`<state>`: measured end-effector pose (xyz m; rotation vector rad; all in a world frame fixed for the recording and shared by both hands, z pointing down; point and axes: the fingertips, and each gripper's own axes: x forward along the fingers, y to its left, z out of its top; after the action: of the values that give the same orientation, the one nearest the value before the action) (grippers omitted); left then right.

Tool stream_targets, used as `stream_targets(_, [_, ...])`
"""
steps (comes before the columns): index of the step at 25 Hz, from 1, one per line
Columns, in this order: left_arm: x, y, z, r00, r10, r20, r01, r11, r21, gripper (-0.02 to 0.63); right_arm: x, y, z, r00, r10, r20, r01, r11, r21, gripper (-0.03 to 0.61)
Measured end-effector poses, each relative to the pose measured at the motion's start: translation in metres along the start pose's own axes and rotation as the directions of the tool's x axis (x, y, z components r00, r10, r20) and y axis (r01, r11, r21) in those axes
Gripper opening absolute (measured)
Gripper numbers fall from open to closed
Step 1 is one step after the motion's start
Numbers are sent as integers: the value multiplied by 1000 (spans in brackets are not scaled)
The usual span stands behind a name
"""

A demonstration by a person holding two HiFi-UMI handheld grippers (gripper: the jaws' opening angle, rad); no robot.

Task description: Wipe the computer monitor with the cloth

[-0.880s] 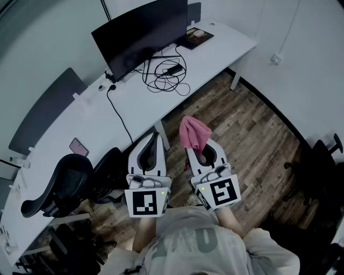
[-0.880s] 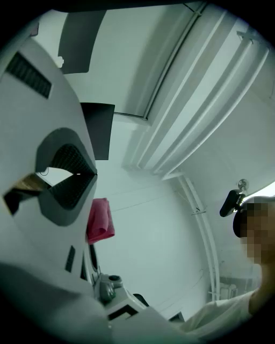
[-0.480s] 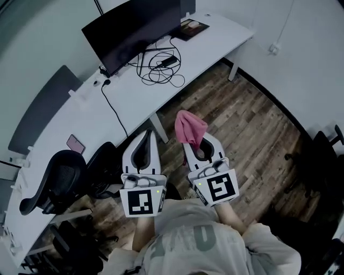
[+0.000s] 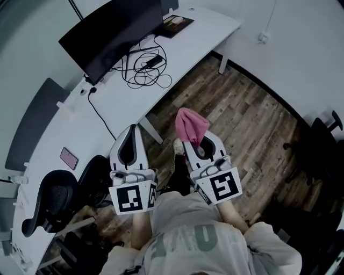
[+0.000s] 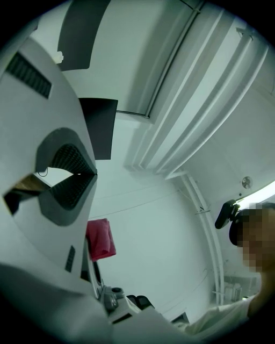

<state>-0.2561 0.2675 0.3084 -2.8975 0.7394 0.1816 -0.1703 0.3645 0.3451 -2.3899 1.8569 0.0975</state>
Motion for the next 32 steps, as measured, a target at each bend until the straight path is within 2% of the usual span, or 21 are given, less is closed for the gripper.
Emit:
stream_targets(4, [36, 0, -16, 1000, -28, 4, 28, 1000, -6, 15, 20, -26, -17, 1000, -24, -16, 24, 1000, 13, 57])
stream_targets(9, [94, 7, -37, 999, -50, -1, 50, 998, -34, 15, 64, -58, -18, 1000, -11, 12, 12, 1000, -5, 57])
stream_targets(12, [135, 23, -41, 999, -52, 9, 52, 998, -29, 15, 110, -71, -18, 1000, 24, 18, -24, 1000, 12, 57])
stream_targets(20, [275, 72, -53, 999, -53, 6, 53, 998, -22, 15, 247, -120, -5, 994, 107, 10, -106, 992, -63, 57])
stream_targets(25, [373, 122, -45, 998, 18, 57, -17, 1000, -9, 15, 360, -153, 17, 981, 186, 52, -181, 980, -76, 57])
stream_targets(28, [425, 145, -44, 995, 56, 85, -54, 998, -20, 15, 421, -175, 17, 976, 209, 59, -205, 976, -70, 57])
stream_targets(32, [475, 161, -62, 995, 76, 63, -74, 997, -29, 15, 481, -196, 4, 970, 239, 47, -236, 970, -65, 57])
